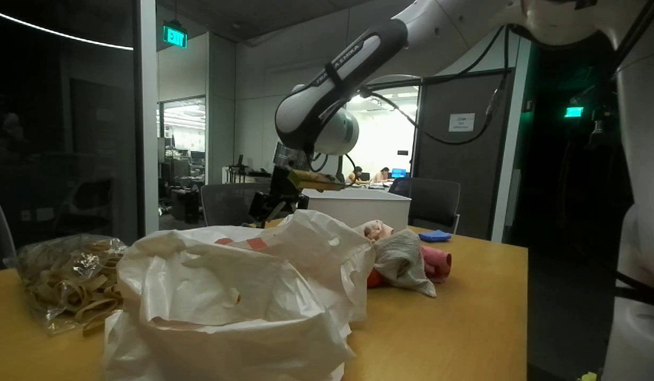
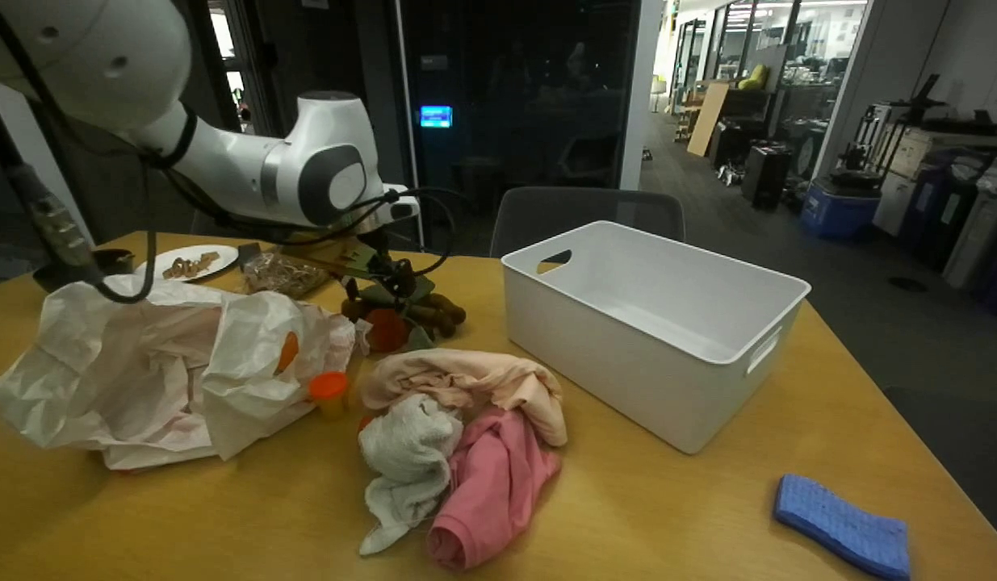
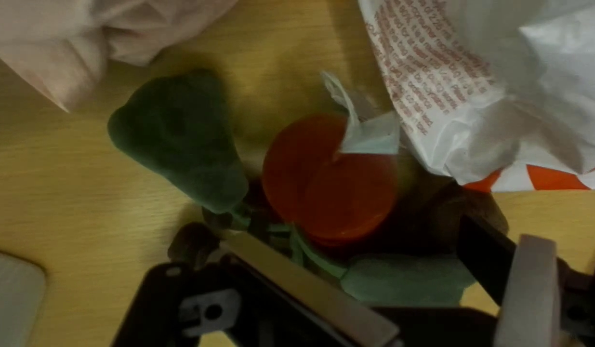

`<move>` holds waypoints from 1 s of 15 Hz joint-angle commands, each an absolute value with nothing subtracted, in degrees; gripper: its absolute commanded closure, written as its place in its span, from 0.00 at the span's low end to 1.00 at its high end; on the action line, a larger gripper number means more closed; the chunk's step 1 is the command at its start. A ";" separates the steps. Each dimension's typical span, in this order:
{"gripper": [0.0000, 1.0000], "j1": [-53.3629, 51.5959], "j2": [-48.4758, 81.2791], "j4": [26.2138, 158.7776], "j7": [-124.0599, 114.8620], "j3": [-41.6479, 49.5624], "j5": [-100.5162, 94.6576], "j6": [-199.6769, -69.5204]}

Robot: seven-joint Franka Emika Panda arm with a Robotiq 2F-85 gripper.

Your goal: Put the three plush toys into the carrier bag

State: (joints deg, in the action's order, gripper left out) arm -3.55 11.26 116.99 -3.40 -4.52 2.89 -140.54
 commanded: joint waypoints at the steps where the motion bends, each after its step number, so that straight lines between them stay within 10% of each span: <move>1: 0.00 -3.82 17.29 110.35 -5.10 -2.75 0.14 -136.33; 4: 0.00 -3.71 20.17 107.31 -4.90 -1.72 -0.28 -133.28; 5: 0.25 -3.51 20.70 106.32 -4.24 -1.80 0.45 -132.26; 15: 0.90 -2.97 21.53 103.22 -5.57 -1.76 2.68 -132.83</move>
